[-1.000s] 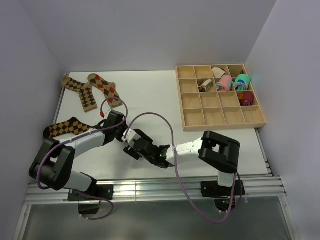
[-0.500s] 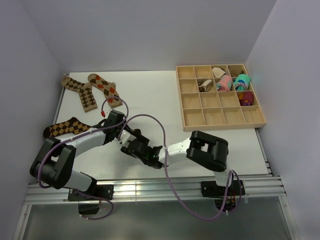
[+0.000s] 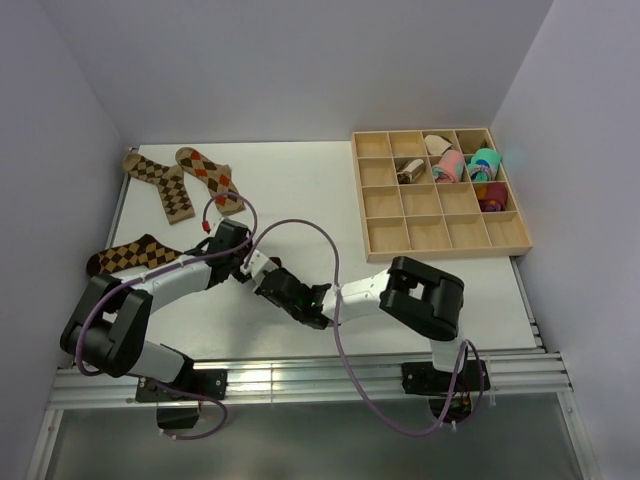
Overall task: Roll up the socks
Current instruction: Roll the sock at the center of the board.
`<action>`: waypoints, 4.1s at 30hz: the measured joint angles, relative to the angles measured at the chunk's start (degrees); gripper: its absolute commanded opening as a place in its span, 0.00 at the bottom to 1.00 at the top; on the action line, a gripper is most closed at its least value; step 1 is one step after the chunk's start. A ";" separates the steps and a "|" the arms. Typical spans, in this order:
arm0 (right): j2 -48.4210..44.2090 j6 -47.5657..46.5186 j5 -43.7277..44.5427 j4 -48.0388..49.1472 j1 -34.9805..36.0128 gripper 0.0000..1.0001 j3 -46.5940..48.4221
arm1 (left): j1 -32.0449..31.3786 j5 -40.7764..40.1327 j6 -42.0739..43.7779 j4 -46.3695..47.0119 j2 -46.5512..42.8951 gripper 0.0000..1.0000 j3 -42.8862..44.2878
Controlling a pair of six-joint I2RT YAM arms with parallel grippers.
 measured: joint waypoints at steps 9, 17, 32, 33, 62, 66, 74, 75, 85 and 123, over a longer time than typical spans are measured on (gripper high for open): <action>-2.60 9.05 -16.98 -1.31 -8.02 0.00 -0.98 | 0.00 -0.70 -0.52 -0.42 -1.66 0.73 -0.85; -3.04 13.51 -30.12 -0.63 -13.44 0.00 -1.70 | 0.42 -1.29 -2.56 1.38 -6.93 0.75 -5.22; 0.22 18.16 -46.77 1.29 -19.28 0.00 -0.11 | 4.52 -0.39 -5.88 12.04 -15.69 0.75 -16.22; 0.48 18.47 -47.60 1.25 -19.58 0.00 0.15 | 4.59 -0.28 -5.95 12.50 -15.67 0.75 -16.28; 7.41 24.87 -65.85 -0.35 -26.45 0.00 5.77 | 7.93 1.49 -4.96 24.46 -13.16 0.78 -21.09; 7.89 25.24 -66.90 -0.39 -26.84 0.00 6.12 | 8.02 2.75 -4.92 28.59 -10.34 0.77 -21.03; 9.09 26.62 -69.02 -0.81 -27.52 0.00 7.13 | 8.04 3.85 -3.93 32.74 -6.99 0.76 -20.50; 9.27 26.93 -69.42 -0.83 -27.69 0.00 7.28 | 8.04 3.96 -3.93 33.33 -6.47 0.76 -20.37; 11.28 29.97 -72.65 -2.78 -29.35 0.00 9.31 | 8.04 4.46 -3.48 36.02 -4.33 0.73 -20.09; -2.91 21.09 -45.51 -23.37 -25.81 0.75 6.05 | 5.42 2.47 -1.70 27.69 -0.37 0.11 -12.98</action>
